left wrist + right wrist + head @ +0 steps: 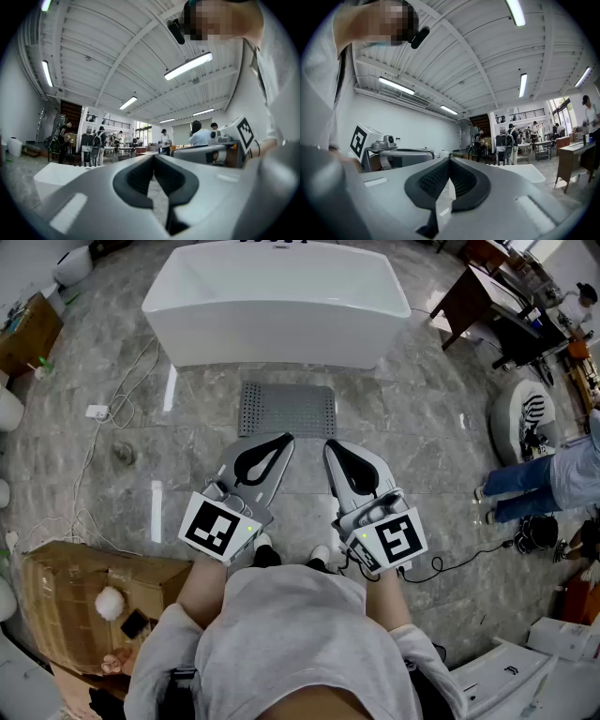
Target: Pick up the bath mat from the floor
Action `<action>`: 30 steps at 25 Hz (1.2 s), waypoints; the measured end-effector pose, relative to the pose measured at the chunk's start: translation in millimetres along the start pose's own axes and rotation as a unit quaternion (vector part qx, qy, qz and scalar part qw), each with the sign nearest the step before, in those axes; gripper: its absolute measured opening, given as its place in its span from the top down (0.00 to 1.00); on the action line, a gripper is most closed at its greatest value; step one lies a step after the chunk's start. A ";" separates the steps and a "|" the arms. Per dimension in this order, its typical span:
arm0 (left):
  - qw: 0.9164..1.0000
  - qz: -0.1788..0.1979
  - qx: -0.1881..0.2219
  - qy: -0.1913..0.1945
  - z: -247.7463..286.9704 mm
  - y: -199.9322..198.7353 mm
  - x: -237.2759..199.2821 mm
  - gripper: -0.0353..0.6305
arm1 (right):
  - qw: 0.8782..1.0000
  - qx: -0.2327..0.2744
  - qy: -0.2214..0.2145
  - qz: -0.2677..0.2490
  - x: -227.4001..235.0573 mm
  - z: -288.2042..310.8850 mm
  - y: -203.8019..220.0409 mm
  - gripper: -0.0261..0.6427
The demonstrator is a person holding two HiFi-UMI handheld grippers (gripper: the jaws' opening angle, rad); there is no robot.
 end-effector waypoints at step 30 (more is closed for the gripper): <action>1.000 0.013 0.014 0.014 -36.5 10.2 -71.3 0.95 | 0.999 0.017 0.044 0.020 -30.3 46.5 2.6 0.96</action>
Point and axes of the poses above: the fingertips, and each gripper's own axes: z forward along the fingers, x to its right, y out of its underside, the point moved 4 cm from there along -z, backward along the fingers, and after that the axes turned 6 degrees about y, right-handed, at the moved point
